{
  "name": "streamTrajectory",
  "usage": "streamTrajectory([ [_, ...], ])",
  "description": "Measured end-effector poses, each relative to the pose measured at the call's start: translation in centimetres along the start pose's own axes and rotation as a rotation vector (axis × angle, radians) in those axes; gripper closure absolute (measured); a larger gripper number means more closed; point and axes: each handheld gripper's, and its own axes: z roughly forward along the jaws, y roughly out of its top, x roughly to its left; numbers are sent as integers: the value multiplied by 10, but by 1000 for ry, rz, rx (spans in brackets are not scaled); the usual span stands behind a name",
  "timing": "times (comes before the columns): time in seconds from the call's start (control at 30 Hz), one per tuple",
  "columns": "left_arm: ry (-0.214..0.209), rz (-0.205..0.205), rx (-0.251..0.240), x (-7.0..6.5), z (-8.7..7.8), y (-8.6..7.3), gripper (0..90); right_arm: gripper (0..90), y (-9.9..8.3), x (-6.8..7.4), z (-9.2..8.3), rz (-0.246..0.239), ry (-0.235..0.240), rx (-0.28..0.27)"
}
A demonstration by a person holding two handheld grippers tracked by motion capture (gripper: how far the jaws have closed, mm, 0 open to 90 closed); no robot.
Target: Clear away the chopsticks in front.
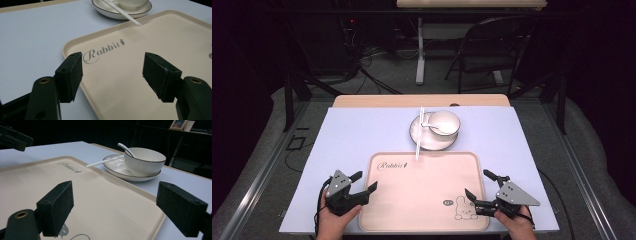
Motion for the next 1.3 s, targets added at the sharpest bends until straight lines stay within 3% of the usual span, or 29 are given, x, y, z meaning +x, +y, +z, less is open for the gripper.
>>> streamTrajectory([
  [0.23,1,-7,8,1,1,0,324,140,0,1,-1,-4,2,2],
  [0.57,-1,-50,24,5,7,-2,322,139,0,2,-2,-6,17,7],
  [0.63,1,-77,26,8,8,-3,322,140,-1,2,-2,-5,13,11],
  [0.8,-1,-121,75,10,13,-2,319,139,-1,2,-2,1,4,19],
  [1.0,-18,-112,104,10,16,6,320,139,-2,2,-1,2,0,22],
  [1.1,-24,-111,138,11,18,10,319,139,-2,2,-1,4,-3,24],
  [1.23,-30,-139,229,16,20,26,310,139,-2,1,-1,6,-6,27],
  [1.3,-46,-158,252,19,22,31,274,140,-2,1,-1,6,-8,29],
])
